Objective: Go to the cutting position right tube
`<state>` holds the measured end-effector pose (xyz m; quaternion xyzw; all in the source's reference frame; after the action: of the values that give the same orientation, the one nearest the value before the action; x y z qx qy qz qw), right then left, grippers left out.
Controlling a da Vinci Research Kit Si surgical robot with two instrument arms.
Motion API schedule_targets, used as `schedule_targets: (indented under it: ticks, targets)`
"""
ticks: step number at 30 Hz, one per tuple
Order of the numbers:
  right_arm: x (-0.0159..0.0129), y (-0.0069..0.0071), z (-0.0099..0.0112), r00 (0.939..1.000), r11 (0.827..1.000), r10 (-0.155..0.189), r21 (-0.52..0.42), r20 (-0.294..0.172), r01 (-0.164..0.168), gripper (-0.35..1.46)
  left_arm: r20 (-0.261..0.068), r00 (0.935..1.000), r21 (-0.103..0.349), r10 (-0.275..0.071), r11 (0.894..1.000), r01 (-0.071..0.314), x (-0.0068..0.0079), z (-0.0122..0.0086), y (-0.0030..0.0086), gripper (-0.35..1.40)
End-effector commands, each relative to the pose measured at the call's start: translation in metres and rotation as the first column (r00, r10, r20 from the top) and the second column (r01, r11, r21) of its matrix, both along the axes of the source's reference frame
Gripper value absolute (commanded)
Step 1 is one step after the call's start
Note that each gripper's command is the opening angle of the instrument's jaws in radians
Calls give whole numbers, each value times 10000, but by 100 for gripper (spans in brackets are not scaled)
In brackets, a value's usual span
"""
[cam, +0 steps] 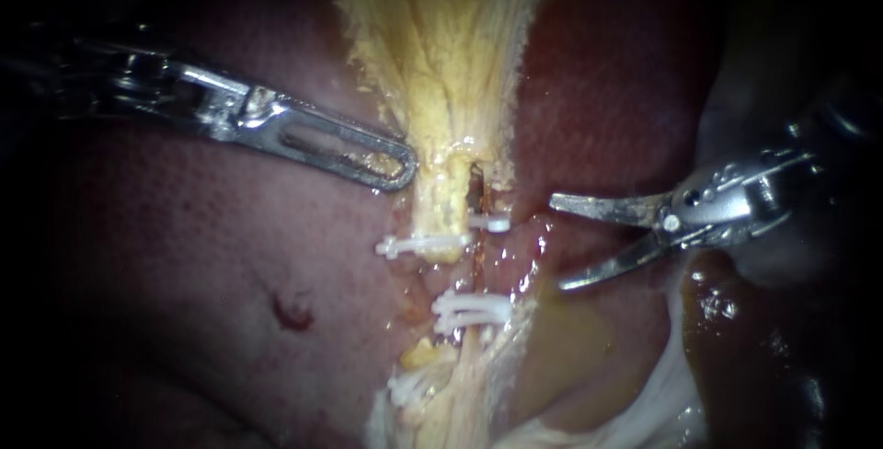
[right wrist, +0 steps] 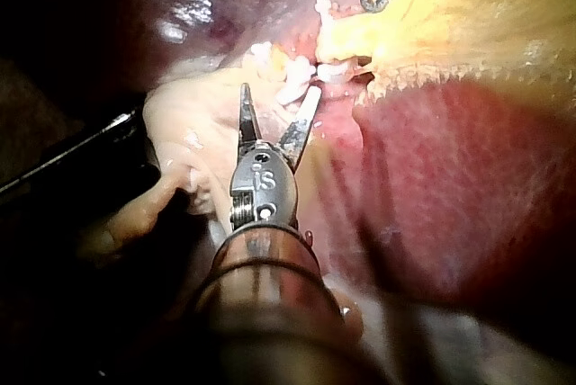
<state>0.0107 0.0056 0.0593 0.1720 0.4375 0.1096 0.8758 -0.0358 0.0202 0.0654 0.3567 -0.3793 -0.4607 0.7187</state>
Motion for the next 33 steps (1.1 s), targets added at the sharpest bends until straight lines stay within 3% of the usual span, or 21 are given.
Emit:
schedule_targets:
  ticks: [1,4,11,14,21,26,33]
  targets:
    - [0,0,0,10000,10000,2,0,1,-2,145,11,10000,12,9,10000,-9,2,-3,1,-35]
    - [0,0,0,10000,10000,3,0,1,-3,145,61,10000,71,59,10000,-59,15,-15,6,-35]
    - [0,0,1,10000,10000,-17,14,-13,17,145,-88,9992,-43,-392,9992,392,64,-58,26,-35]
    - [0,0,1,10000,10000,-16,14,-13,16,145,-119,9986,-52,-506,9987,506,74,-67,29,-35]
    - [4,-4,5,9996,9996,-222,171,-169,225,145,-143,9985,-77,-536,9985,535,72,-64,26,-35]
    - [13,-16,24,9984,9971,-462,585,-319,480,145,-144,9984,-77,-538,9985,537,72,-65,26,-35]
    - [24,-37,57,9962,9840,-832,1598,244,782,145,-154,9983,-80,-554,9984,553,70,-66,25,-35]
